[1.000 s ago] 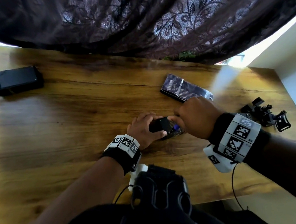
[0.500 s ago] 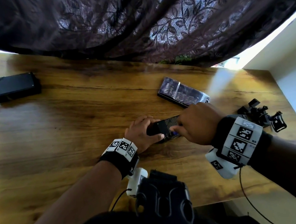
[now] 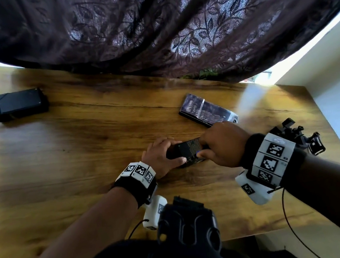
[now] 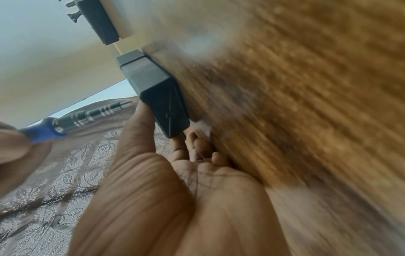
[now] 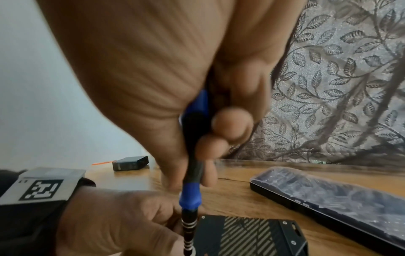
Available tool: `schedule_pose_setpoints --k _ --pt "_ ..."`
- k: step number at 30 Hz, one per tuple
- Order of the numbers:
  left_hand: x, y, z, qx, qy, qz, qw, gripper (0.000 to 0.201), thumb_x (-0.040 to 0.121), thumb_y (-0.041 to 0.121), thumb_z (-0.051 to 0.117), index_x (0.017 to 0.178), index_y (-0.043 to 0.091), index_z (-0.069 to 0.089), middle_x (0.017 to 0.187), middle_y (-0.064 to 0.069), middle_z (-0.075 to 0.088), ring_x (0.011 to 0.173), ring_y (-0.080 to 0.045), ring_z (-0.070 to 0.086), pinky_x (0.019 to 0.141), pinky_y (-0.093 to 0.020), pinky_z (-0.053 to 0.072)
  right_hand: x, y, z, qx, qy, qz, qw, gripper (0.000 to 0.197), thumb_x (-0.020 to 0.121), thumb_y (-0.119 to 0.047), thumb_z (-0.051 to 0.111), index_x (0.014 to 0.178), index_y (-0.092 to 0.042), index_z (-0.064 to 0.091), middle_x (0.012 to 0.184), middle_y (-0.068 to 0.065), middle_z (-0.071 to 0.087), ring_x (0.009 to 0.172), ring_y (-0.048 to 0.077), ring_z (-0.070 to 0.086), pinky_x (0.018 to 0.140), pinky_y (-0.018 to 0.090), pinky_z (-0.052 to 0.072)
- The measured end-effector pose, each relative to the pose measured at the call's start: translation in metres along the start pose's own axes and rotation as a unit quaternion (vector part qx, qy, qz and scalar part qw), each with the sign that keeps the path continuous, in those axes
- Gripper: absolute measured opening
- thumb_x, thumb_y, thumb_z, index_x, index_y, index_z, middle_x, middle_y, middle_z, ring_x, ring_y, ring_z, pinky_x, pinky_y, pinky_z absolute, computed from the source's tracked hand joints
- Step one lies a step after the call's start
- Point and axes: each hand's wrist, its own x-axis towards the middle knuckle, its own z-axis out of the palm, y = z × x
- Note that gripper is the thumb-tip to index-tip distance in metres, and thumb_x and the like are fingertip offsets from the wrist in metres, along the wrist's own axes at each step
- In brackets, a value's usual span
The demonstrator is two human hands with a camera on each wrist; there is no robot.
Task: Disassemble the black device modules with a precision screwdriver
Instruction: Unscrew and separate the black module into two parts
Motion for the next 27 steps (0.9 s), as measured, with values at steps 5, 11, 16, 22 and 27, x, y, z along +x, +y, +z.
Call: schedule_pose_setpoints --k 5,11,16,22,27 --pt "-0.004 0.003 -0.003 -0.004 -0.003 0.006 1.0 0.059 0.081 0.062 0.071 0.135 0.053 0.048 0.146 0.022 0.039 0.135 -0.016 0.041 0.113 -0.048 0.031 0.0 0.011 0.003 0.015 -0.031 0.062 0.998 0.05 0.103 -0.055 0.04 0.084 -0.02 0.071 0.07 -0.002 0.063 0.064 0.016 0.059 0.065 0.031 0.053" --pt "-0.009 0.016 -0.005 0.038 -0.005 -0.007 0.999 0.061 0.085 0.061 0.069 0.14 0.051 0.045 0.156 0.019 0.027 0.143 -0.018 0.03 0.113 -0.043 0.022 -0.012 0.01 0.002 -0.002 -0.024 0.092 0.995 0.048 0.098 -0.065 0.044 0.099 -0.025 0.07 0.089 -0.002 0.069 0.082 0.019 0.065 0.076 0.035 0.055" --pt "-0.01 0.017 -0.007 0.031 -0.009 -0.011 0.999 0.059 0.086 0.059 0.07 0.14 0.05 0.046 0.155 0.02 0.027 0.143 -0.019 0.028 0.112 -0.042 0.021 -0.02 0.009 -0.006 -0.002 0.018 0.088 0.996 0.041 0.1 -0.06 0.044 0.103 -0.027 0.068 0.093 -0.005 0.069 0.086 0.016 0.064 0.073 0.032 0.052" --pt "-0.01 0.019 -0.007 0.044 -0.019 -0.022 0.999 0.062 0.087 0.058 0.069 0.143 0.046 0.045 0.158 0.018 0.024 0.145 -0.02 0.026 0.114 -0.043 0.021 -0.027 0.023 0.01 0.177 0.119 0.138 0.967 0.019 0.1 -0.048 0.054 0.1 -0.031 0.062 0.086 -0.012 0.067 0.077 0.008 0.061 0.066 0.027 0.047" --pt "-0.009 0.021 0.0 0.055 -0.006 -0.033 0.998 0.071 0.077 0.073 0.069 0.14 0.051 0.046 0.154 0.024 0.022 0.143 -0.016 0.025 0.116 -0.045 0.017 -0.046 0.039 0.065 0.427 0.229 0.205 0.851 0.009 0.097 -0.032 0.064 0.095 -0.038 0.057 0.077 -0.006 0.068 0.07 0.013 0.065 0.071 0.041 0.056"
